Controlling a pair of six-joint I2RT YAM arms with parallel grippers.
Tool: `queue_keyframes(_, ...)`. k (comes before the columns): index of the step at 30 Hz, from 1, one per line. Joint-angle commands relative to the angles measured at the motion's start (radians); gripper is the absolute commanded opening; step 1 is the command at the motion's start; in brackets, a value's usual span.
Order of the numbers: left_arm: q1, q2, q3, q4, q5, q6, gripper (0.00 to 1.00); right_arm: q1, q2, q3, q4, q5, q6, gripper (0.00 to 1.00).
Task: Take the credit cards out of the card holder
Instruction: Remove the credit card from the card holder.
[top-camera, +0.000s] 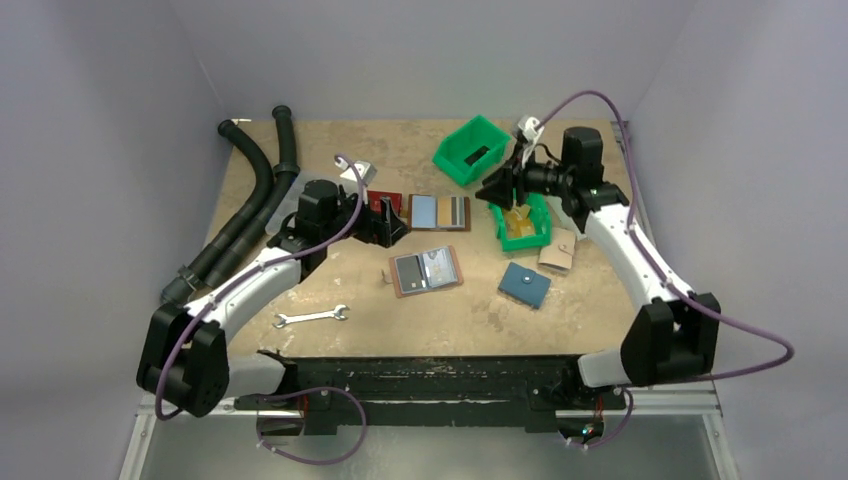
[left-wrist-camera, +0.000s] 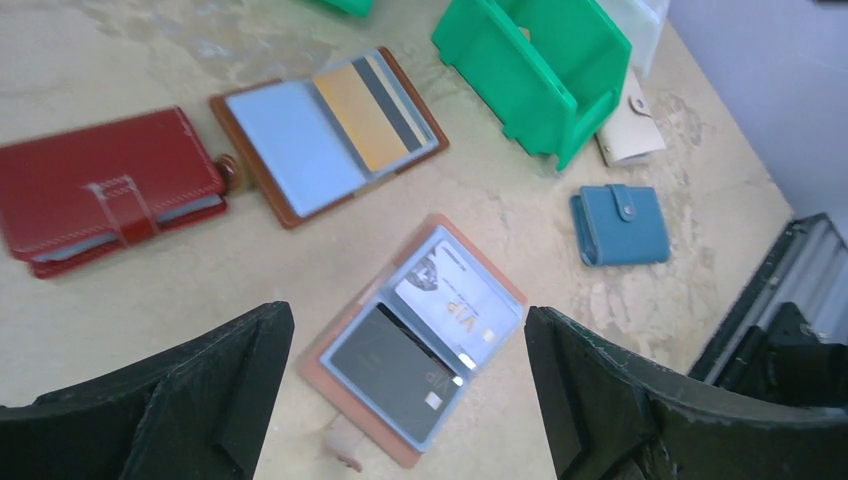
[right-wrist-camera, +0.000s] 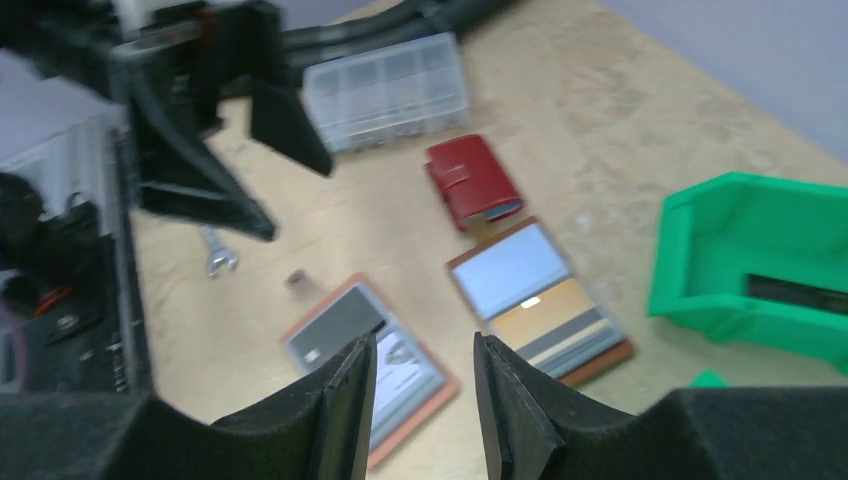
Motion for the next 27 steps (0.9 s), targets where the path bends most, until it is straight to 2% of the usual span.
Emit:
queue_keyframes(1, 0.001, 0.076, 0.023, 0.068, 0.133, -0.175, 0.90, -0.002, -0.103, -0.196, 0.127, -0.160, 0.092, 0.47)
queue_keyframes(4, -0.011, 0.097, -0.039, 0.170, 0.197, -0.342, 0.84, -0.002, -0.168, -0.369, 0.385, -0.186, 0.317, 0.46)
queue_keyframes(6, -0.035, 0.081, -0.082, 0.197, 0.177, -0.390, 0.81, 0.002, -0.164, -0.401, 0.444, -0.183, 0.393, 0.46)
queue_keyframes(11, -0.094, -0.027, -0.154, 0.110, -0.010, -0.432, 0.81, 0.059, -0.058, -0.406, 0.454, -0.143, 0.433, 0.47)
queue_keyframes(15, -0.116, -0.117, -0.229, 0.066, -0.158, -0.519, 0.81, 0.132, -0.005, -0.403, 0.450, -0.099, 0.430, 0.47)
queue_keyframes(20, -0.196, -0.145, -0.278, 0.051, -0.290, -0.606, 0.80, 0.187, 0.051, -0.380, 0.418, -0.037, 0.421, 0.48)
queue_keyframes(22, -0.228, -0.142, -0.293, 0.067, -0.322, -0.626, 0.79, 0.191, 0.067, -0.377, 0.416, -0.020, 0.435, 0.48)
queue_keyframes(27, -0.267, -0.143, -0.365, 0.197, -0.328, -0.593, 0.70, 0.212, 0.081, -0.383, 0.437, -0.007, 0.458, 0.49)
